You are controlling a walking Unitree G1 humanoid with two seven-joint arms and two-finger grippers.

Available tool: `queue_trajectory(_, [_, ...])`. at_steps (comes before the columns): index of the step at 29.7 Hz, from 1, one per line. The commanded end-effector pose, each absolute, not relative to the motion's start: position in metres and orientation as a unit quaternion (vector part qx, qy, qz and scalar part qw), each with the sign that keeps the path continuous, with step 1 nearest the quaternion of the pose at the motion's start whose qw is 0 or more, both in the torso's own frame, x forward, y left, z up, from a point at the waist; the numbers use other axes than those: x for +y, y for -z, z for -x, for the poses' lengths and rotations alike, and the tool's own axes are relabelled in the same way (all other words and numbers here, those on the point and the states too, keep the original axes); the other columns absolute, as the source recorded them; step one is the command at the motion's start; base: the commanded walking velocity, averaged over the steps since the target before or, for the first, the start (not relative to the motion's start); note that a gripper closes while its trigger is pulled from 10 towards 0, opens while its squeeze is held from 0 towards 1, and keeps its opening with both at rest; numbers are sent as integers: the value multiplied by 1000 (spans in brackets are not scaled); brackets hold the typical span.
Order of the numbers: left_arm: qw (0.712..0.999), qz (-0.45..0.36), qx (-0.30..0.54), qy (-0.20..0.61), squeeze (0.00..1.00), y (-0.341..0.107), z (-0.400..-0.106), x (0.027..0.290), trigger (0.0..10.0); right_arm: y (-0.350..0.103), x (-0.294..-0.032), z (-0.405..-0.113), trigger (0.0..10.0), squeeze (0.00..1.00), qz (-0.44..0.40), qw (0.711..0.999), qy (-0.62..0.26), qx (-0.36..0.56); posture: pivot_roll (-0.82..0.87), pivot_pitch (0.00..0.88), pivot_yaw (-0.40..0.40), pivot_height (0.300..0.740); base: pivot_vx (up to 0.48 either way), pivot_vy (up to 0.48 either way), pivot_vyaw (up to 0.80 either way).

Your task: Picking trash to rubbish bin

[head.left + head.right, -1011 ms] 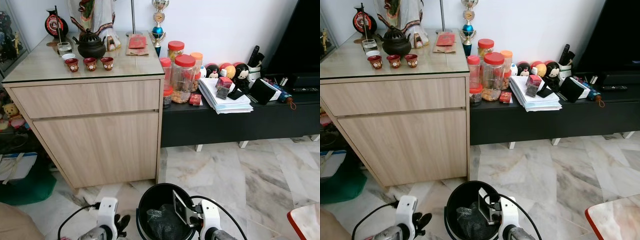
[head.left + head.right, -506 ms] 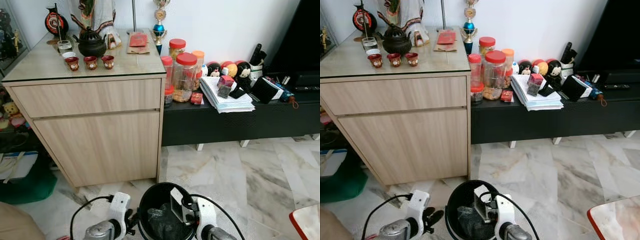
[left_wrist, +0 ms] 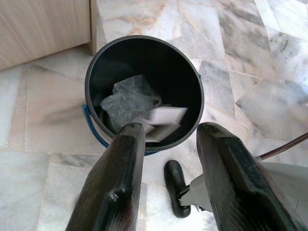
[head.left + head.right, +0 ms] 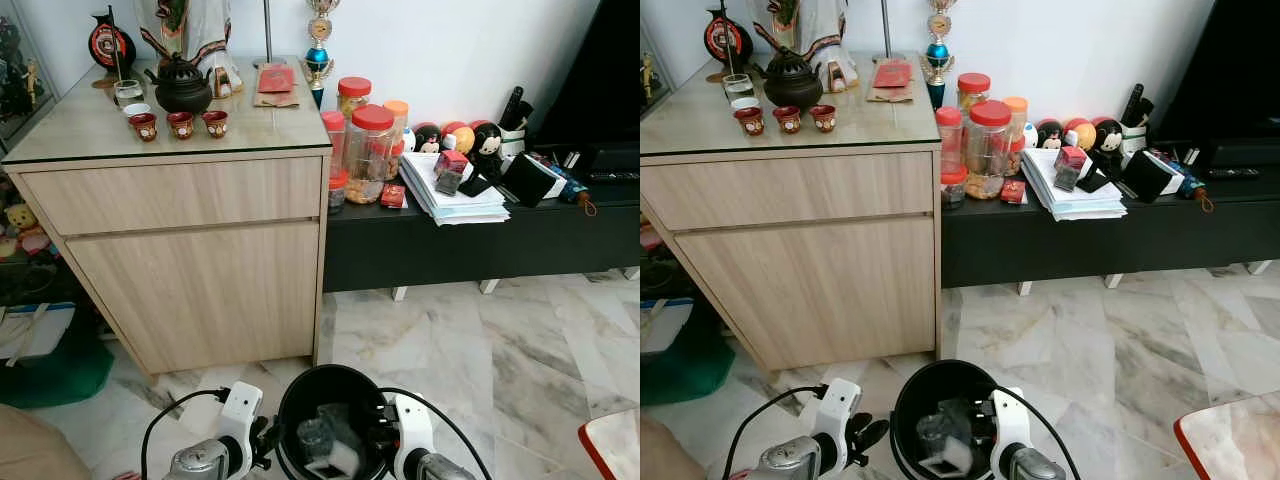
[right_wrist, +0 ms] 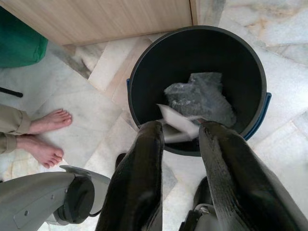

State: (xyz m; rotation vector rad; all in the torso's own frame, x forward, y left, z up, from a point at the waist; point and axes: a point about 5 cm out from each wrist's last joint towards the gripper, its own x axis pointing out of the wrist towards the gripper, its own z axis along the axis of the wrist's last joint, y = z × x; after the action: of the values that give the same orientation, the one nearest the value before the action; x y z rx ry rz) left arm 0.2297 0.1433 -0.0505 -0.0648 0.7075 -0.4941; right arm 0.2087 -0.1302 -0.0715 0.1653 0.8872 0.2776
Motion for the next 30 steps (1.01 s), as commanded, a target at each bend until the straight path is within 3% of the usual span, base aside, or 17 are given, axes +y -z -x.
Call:
queue_trajectory(1, [908,27,340,244,0,49,-231,143,10000,69,-132,-212,10000,1000,-79,894,-130,421,53,0,-57,740,0,0,0])
queue_trajectory(4, [908,27,340,244,0,49,-232,143,10000,69,-132,-213,10000,1000,-79,894,-130,421,54,0,-59,740,0,0,0])
queue_trajectory(5, [909,26,340,241,0,49,-232,143,10000,69,-133,-213,10000,886,-77,895,-129,421,54,0,-60,740,0,0,0])
queue_trajectory(6, [909,26,340,241,0,49,-232,143,10000,69,-133,-213,10000,886,-77,895,-129,421,54,0,-60,740,0,0,0])
queue_trajectory(7, [911,21,339,235,0,49,-232,144,10000,69,-134,-213,10000,561,-74,895,-127,421,55,0,-62,740,0,0,0])
queue_trajectory(8, [912,15,340,229,0,49,-232,146,10000,69,-135,-213,10000,0,-70,896,-125,421,55,0,-62,740,0,0,0])
queue_trajectory(14, [930,-21,351,106,0,53,-231,174,10000,71,-147,-212,10000,0,-44,901,-84,423,53,0,-62,740,0,0,0])
queue_trajectory(19, [931,-20,359,62,0,56,-226,185,10000,73,-153,-208,10000,0,-33,900,-66,429,53,0,-62,740,0,0,0])
queue_trajectory(21, [927,-13,375,8,0,61,-216,198,10000,77,-160,-201,10000,0,-20,896,-49,441,54,0,-61,740,0,0,0])
queue_trajectory(30, [908,-33,415,-41,0,76,-188,208,10000,87,-183,-180,10000,0,33,874,4,484,51,0,-58,740,0,0,0])
